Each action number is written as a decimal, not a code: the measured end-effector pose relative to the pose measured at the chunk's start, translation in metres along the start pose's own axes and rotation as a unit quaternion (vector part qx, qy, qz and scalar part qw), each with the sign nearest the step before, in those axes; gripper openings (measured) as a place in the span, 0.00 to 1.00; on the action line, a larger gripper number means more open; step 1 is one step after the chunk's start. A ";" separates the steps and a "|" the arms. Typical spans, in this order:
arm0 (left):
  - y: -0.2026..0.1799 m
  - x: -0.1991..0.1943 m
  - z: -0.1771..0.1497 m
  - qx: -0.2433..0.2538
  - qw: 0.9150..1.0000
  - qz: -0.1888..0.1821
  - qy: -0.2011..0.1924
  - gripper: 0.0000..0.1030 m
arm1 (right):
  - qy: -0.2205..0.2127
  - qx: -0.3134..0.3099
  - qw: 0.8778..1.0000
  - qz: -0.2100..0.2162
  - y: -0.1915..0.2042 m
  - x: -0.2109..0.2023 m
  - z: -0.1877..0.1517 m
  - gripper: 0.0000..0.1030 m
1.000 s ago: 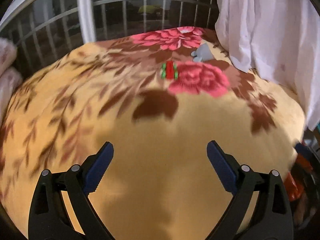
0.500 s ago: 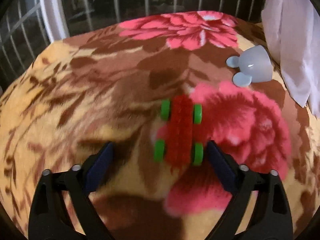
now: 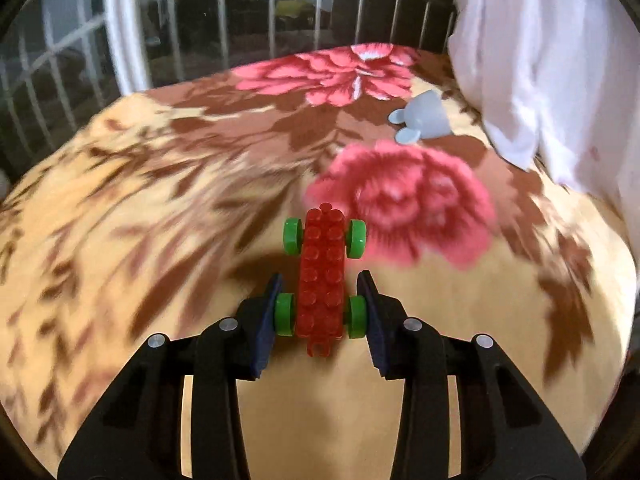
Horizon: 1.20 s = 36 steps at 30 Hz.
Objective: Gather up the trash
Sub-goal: 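Grasp the red toy car with the left tool while the right tool grasps the grey funnel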
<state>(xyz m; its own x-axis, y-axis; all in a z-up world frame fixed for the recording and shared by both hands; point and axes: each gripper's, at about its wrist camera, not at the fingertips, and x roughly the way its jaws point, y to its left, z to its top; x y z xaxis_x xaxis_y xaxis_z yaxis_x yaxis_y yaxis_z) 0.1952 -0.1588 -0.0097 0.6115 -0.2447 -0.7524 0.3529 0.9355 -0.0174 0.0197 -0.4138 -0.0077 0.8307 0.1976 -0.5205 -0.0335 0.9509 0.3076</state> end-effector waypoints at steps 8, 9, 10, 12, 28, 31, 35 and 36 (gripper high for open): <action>0.032 -0.073 -0.082 0.006 0.997 0.075 -0.019 0.37 | 0.024 -0.043 0.999 -0.016 -0.004 0.115 0.089 0.89; 0.036 -0.073 -0.085 0.004 0.996 0.086 -0.018 0.37 | 0.028 -0.042 0.999 -0.017 -0.005 0.135 0.101 0.89; 0.041 -0.070 -0.089 -0.001 0.996 0.093 -0.015 0.37 | 0.036 -0.038 0.999 -0.015 -0.006 0.151 0.110 0.89; 0.052 -0.060 -0.091 -0.018 0.995 0.098 -0.003 0.37 | 0.045 -0.028 0.999 -0.009 -0.008 0.183 0.128 0.89; 0.075 -0.027 -0.104 -0.068 0.996 0.047 0.016 0.37 | 0.151 0.036 0.987 -0.038 -0.011 0.343 0.180 0.14; 0.078 -0.028 -0.105 -0.077 0.996 0.037 0.011 0.37 | 0.126 -0.008 0.991 -0.035 0.015 0.316 0.170 0.14; 0.078 -0.029 -0.105 -0.078 0.996 0.038 0.011 0.37 | 0.113 -0.047 0.992 -0.007 0.048 0.260 0.148 0.14; 0.078 -0.029 -0.105 -0.078 0.996 0.038 0.011 0.37 | 0.109 -0.054 0.993 0.003 0.057 0.240 0.139 0.14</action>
<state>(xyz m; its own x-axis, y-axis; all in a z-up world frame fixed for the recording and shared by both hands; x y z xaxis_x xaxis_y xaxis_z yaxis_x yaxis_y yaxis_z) 0.1304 -0.0522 -0.0588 0.6163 -0.1685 -0.7693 0.1912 0.9796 -0.0613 0.2938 -0.3453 -0.0045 0.6908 0.2387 -0.6825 -0.1070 0.9673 0.2301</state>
